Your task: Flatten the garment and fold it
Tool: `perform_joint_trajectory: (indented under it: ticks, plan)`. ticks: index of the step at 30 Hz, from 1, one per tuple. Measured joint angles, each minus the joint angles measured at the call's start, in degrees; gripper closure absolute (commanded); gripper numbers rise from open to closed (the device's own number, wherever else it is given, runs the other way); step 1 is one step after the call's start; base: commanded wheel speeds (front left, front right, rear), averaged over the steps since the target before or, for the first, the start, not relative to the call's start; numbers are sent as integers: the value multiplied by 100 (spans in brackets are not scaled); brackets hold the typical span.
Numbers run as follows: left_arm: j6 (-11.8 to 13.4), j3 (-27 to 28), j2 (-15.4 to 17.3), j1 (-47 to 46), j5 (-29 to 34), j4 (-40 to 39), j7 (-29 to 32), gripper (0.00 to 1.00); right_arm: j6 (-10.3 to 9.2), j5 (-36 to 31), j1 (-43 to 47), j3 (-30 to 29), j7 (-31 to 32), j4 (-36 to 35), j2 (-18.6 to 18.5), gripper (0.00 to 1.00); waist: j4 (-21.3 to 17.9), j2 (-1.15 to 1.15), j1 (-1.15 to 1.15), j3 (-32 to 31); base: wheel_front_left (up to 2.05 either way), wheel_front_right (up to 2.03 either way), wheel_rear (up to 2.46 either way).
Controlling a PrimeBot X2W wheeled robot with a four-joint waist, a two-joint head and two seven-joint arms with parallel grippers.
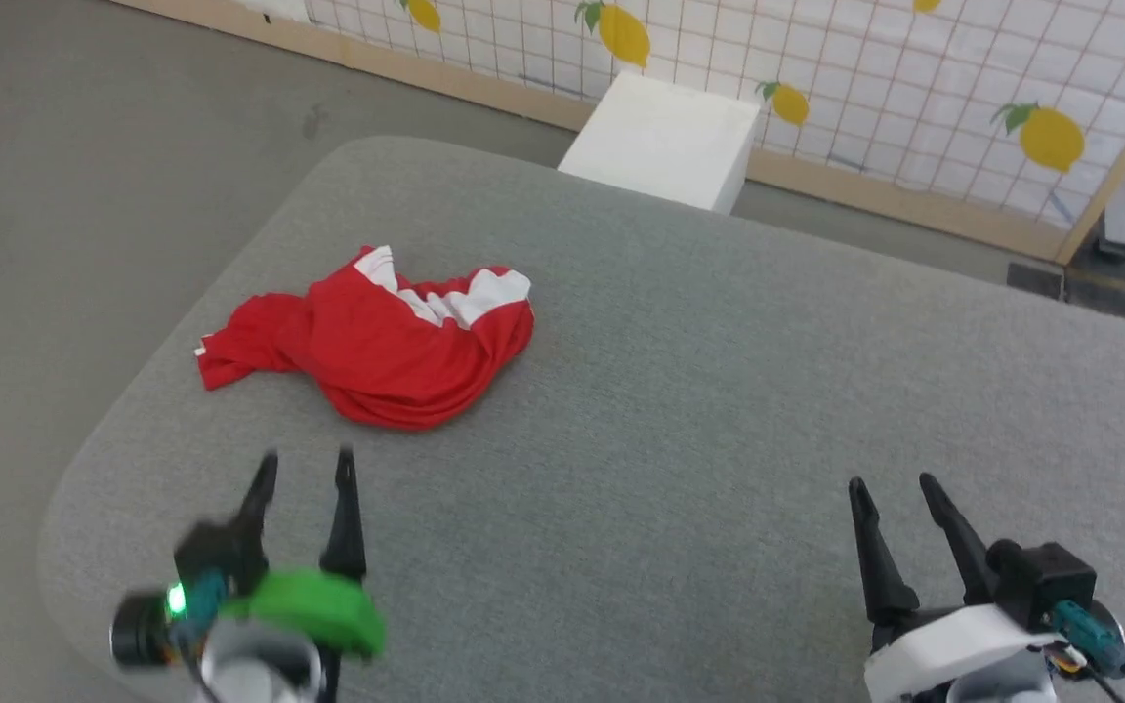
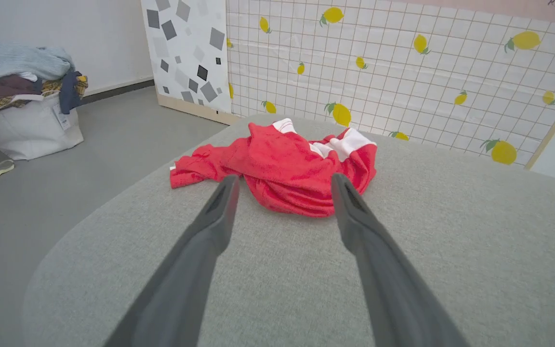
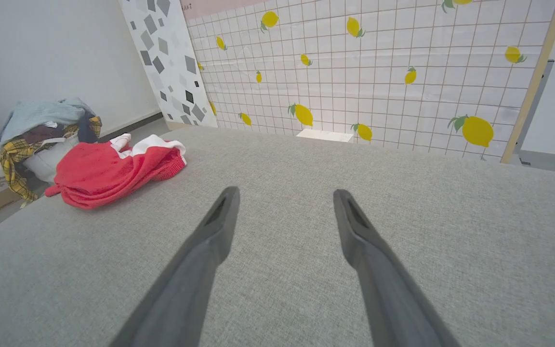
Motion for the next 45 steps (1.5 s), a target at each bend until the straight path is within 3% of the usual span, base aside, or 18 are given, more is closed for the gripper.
perform_joint_trajectory:
  ticks: [6,13,17,23,24,25,32,35,36,41,45]
  plan:
    - [-283,282,241,-1586,-580,1026,1174,0,0,-303,-266,-91,237,-344,0,0,-200,0,0,320,0,0,0]
    - [-501,530,853,-3100,-1185,2417,2833,0,0,-534,-470,-215,495,-789,-1,0,-562,0,0,858,0,0,0]
    - [-464,678,1034,-3405,-1379,2991,3427,0,0,-584,-534,-283,555,-934,-1,0,-813,0,0,1165,0,0,0]
    - [-420,701,1027,-3451,-1544,3512,3955,0,0,-604,-538,-322,561,-1018,-1,0,-1149,0,0,1534,0,0,0]
    - [-387,709,1045,-3485,-1549,3528,3966,56,0,-604,-539,-326,561,-1018,-1,0,-1195,0,0,1584,0,0,0]
    - [-369,737,1095,-3584,-1558,3510,3795,100,0,-602,-546,-321,561,-1016,-1,0,-1301,0,0,1692,0,0,0]
    - [-579,470,1135,-4007,-1503,2951,3080,100,0,-516,-597,-197,483,-842,0,0,-1361,0,1,1555,0,0,0]
    - [-654,226,1179,-4356,-1490,2381,2861,100,0,-414,-597,-149,416,-719,0,0,-1369,0,1,1369,0,0,0]
    - [-693,-107,1128,-4592,-1561,1723,2829,100,0,-267,-584,-124,331,-569,-1,0,-1409,0,0,1160,0,0,0]
    - [-698,-879,848,-4608,-1929,689,3175,100,0,-54,-498,-103,191,-354,0,0,-1560,0,0,828,0,0,0]
    - [-698,-1291,543,-4161,-2262,357,3424,100,0,94,-431,-132,101,-157,-2,0,-1769,0,0,667,0,0,0]
